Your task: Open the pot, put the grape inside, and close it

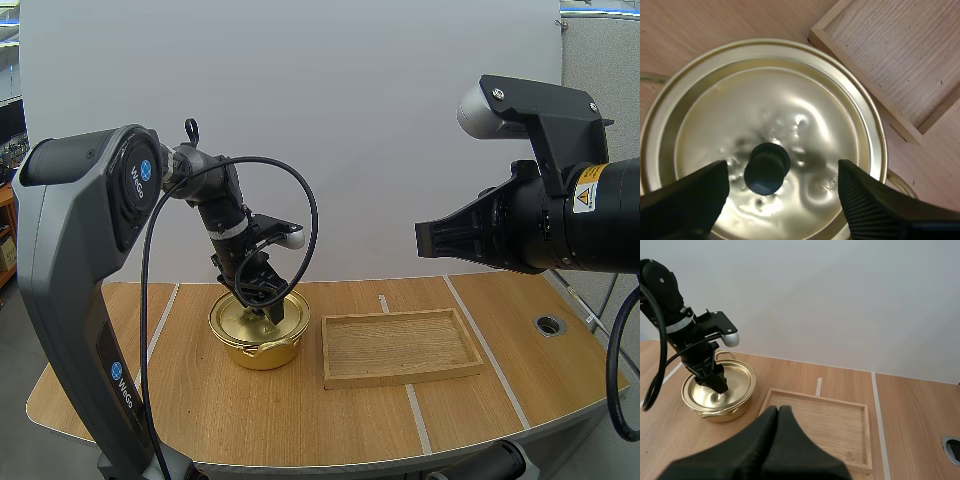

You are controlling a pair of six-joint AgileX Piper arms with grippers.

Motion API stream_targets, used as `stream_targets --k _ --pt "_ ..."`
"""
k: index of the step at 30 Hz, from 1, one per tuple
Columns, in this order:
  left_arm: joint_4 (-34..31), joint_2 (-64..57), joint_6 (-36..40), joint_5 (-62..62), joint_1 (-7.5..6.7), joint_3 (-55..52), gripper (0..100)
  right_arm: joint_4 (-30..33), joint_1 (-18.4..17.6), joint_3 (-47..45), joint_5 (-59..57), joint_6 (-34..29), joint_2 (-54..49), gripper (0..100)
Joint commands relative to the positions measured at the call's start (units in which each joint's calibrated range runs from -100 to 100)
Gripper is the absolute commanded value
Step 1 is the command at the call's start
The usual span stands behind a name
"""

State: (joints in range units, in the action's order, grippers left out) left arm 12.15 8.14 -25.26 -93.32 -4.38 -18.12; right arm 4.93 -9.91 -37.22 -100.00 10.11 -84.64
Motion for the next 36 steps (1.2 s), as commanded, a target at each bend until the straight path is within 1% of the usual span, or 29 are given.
stream_targets --k 1,5,17,26,31,33,34,36 --pt "-1.79 -3.37 1.12 -5.42 -0.1 6.19 100 0.0 0.2 -0.07 0.0 0.41 -0.62 0" --pt "-1.79 -8.6 1.39 -6.68 -0.1 10.37 100 0.0 0.2 -0.07 0.0 0.64 -0.62 0" --pt "-1.79 -29.61 1.72 -6.68 -0.1 20.53 100 -0.3 0.2 -0.07 0.0 0.63 -0.62 0" --pt "-3.78 -45.78 1.72 -6.68 -0.1 22.28 100 -0.45 0.2 -0.07 0.0 0.63 -0.75 0" --pt "-4.45 -52.54 2.55 -6.68 -0.1 22.28 100 -0.83 0.2 -0.07 0.0 0.63 -0.75 0" --pt "-4.69 -54.62 3.96 -6.68 -0.1 22.28 100 -1.27 0.2 -0.07 0.0 0.63 -0.75 0" --pt "-5.04 -55.69 4.77 -6.68 -0.1 22.28 95 -1.28 0.2 -0.07 0.0 0.63 -0.75 0" --pt "-5.82 -57.37 5.79 -6.68 -0.1 22.28 63 -1.28 0.2 -0.07 0.0 0.63 -0.75 0"
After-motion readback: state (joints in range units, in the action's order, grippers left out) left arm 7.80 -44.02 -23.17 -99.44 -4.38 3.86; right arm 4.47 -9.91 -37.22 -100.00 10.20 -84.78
